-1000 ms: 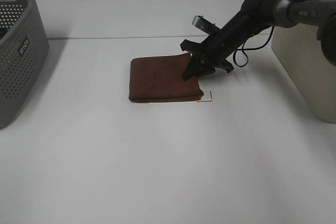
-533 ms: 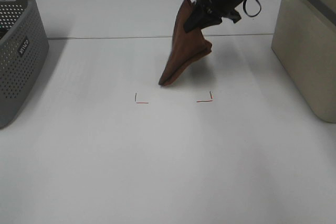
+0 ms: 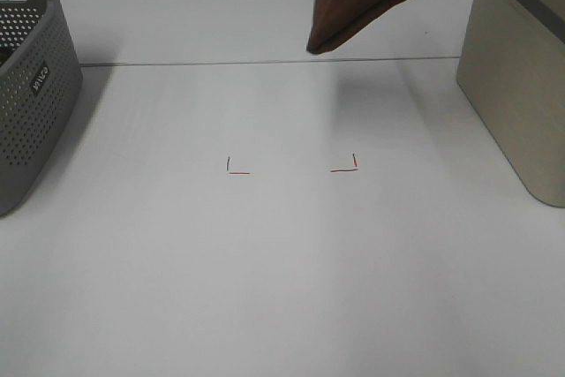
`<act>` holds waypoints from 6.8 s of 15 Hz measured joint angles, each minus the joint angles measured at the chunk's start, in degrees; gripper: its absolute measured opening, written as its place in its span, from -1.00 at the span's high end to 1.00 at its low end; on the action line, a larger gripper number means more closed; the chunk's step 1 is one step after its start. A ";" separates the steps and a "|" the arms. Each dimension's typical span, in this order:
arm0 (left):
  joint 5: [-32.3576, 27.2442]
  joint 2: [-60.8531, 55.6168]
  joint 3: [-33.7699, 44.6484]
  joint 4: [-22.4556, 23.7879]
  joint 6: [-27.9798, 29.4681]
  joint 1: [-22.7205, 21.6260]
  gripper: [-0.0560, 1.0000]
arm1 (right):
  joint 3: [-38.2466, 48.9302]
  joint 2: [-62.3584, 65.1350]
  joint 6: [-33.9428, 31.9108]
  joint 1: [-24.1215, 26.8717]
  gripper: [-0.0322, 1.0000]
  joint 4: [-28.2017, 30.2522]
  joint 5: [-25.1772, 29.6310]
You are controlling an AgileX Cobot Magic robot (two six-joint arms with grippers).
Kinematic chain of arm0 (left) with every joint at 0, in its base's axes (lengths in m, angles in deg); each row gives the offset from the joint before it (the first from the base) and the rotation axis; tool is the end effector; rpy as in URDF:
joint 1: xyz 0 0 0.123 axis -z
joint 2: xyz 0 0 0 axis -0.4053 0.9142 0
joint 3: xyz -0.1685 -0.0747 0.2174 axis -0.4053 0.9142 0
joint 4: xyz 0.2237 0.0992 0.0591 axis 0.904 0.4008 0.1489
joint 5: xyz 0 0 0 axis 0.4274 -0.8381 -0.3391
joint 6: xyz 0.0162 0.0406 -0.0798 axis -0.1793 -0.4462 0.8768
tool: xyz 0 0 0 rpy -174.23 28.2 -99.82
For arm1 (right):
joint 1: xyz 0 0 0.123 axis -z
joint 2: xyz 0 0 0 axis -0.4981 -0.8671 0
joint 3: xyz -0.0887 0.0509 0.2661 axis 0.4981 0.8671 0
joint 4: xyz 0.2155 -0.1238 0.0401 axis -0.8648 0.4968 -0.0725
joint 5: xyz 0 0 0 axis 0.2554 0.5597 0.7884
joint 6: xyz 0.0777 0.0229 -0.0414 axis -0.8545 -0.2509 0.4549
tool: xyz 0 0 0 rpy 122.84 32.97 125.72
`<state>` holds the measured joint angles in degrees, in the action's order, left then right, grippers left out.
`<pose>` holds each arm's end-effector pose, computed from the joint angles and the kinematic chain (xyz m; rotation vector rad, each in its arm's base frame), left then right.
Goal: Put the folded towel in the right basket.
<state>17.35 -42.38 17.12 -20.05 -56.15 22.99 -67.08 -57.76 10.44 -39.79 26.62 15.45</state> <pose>-0.0054 0.0000 0.2763 -0.0042 2.0366 0.0177 0.4444 0.1151 0.3636 -0.6150 2.4001 0.5164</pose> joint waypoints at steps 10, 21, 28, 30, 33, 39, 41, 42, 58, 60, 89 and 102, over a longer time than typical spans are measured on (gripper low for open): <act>0.00 0.00 0.00 0.00 0.00 0.00 -0.95 | 0.00 9.68 -1.95 23.84 0.81 8.31 0.06; 0.00 0.00 0.00 0.00 0.00 0.00 -0.95 | 0.00 -3.21 -5.61 25.27 0.57 9.68 0.06; 0.00 0.00 0.00 0.00 0.00 0.00 -0.95 | 0.00 -3.21 -8.02 24.87 -0.43 8.37 0.06; 0.00 0.00 0.00 0.00 0.00 0.00 -0.95 | 0.00 -1.15 -8.08 21.94 -0.44 8.42 0.06; 0.00 0.00 0.00 0.00 0.00 0.00 -0.95 | 0.00 2.01 -9.05 16.90 -0.46 8.37 0.06; 0.00 0.00 0.00 0.00 0.00 0.00 -0.95 | 0.69 7.73 -14.04 7.96 -0.48 12.20 0.06; 0.00 0.00 0.00 0.00 0.00 0.00 -0.95 | 7.73 12.89 -14.95 7.79 -0.48 13.98 0.00; 0.00 0.00 0.00 0.00 0.00 0.00 -0.95 | 11.80 15.41 -14.95 7.79 -0.48 14.55 0.00; 0.00 0.00 0.00 0.00 0.00 0.00 -0.95 | 90.99 76.83 -15.18 7.79 -0.48 18.05 -0.06; 0.00 0.00 0.00 0.00 0.00 0.00 -0.95 | 94.02 87.49 -15.18 7.79 -0.48 18.45 -0.06; 0.00 0.00 0.00 0.00 0.00 0.00 -0.95 | 98.38 119.29 -11.92 9.74 -0.48 17.19 -8.48; 0.00 0.00 0.00 0.00 0.00 0.00 -0.95 | 98.38 119.29 -11.92 9.74 -0.48 17.19 -8.48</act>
<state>17.35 -42.38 17.12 -20.05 -56.15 22.99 31.30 61.53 -1.48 -30.05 43.81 6.97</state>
